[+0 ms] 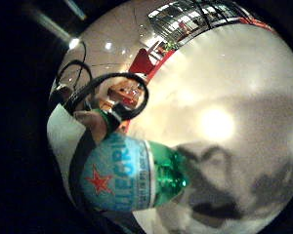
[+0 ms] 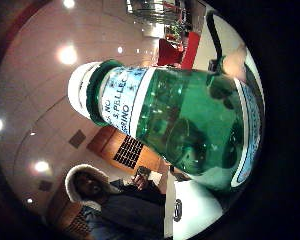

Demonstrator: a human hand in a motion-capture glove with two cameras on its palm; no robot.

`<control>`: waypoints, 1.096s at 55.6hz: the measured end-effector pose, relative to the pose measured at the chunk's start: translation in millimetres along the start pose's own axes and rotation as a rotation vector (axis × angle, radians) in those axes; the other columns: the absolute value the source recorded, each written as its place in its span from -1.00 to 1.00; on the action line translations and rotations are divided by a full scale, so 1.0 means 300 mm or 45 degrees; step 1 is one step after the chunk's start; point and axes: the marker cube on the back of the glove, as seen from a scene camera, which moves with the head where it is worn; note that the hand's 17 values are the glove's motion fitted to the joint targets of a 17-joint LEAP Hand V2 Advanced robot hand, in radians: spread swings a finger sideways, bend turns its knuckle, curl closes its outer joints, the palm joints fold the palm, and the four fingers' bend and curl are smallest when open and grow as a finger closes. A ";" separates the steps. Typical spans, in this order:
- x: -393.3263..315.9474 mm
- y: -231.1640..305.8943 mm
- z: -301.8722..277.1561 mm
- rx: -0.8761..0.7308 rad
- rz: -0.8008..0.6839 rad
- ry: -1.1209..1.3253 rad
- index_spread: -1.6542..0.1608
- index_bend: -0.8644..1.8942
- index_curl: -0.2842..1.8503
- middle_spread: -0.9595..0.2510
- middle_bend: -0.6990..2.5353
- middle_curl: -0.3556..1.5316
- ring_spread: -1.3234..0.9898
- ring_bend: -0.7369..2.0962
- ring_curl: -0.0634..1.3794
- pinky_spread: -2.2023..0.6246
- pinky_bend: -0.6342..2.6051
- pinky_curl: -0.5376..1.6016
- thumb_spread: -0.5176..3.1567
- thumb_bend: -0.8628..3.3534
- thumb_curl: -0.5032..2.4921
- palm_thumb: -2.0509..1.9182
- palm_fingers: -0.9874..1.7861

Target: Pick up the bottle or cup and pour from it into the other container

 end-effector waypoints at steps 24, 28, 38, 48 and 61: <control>-0.165 -0.026 0.010 0.118 -0.201 0.050 0.53 -0.25 -0.37 0.30 -0.33 -0.14 0.00 -0.05 -0.33 0.58 -0.39 -0.17 -0.50 -0.61 -0.26 0.52 0.60; -0.251 0.004 0.015 -0.029 -0.180 0.177 0.54 -0.25 -0.37 0.30 -0.33 -0.14 -0.01 -0.04 -0.32 0.57 -0.39 -0.17 -0.51 -0.61 -0.26 0.51 0.60; -0.463 0.019 0.117 -0.157 -0.291 0.695 0.54 -0.25 -0.36 0.29 -0.33 -0.13 -0.01 -0.04 -0.32 0.56 -0.39 -0.16 -0.52 -0.61 -0.24 0.51 0.60; -0.572 -0.025 0.232 -0.402 -0.434 1.173 0.54 -0.25 -0.35 0.29 -0.33 -0.12 -0.01 -0.04 -0.31 0.56 -0.39 -0.15 -0.52 -0.61 -0.24 0.51 0.60; -0.636 -0.039 0.406 -0.701 -0.432 1.619 0.54 -0.25 -0.34 0.29 -0.33 -0.11 -0.01 -0.04 -0.31 0.55 -0.39 -0.15 -0.52 -0.61 -0.23 0.50 0.60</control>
